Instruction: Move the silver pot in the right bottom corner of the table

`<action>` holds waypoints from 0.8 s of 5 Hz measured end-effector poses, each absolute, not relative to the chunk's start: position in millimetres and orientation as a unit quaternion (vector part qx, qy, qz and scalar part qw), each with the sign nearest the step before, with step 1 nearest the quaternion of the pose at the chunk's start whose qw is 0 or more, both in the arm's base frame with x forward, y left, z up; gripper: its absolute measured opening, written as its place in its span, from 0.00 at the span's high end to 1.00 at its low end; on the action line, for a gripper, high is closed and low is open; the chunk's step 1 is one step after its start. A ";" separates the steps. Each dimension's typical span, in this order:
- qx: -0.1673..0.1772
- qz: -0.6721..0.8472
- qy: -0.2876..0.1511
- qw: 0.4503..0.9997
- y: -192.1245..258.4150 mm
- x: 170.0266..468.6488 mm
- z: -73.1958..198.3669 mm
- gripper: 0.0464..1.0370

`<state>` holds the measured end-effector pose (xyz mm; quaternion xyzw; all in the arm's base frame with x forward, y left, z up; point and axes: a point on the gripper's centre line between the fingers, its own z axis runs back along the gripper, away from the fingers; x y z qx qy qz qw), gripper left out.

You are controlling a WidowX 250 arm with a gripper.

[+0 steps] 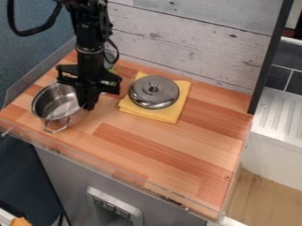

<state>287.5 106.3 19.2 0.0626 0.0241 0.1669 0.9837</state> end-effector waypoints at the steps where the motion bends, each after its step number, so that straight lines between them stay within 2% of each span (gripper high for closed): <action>1: 0.049 0.157 0.032 0.986 104.7 279.6 12.8 0.80; 2: 0.029 0.135 0.016 0.990 105.4 275.5 22.6 0.51; 3: 0.025 0.069 -0.012 0.997 101.0 273.1 42.3 0.20; 4: 0.036 0.026 -0.020 0.999 98.3 270.1 51.2 0.02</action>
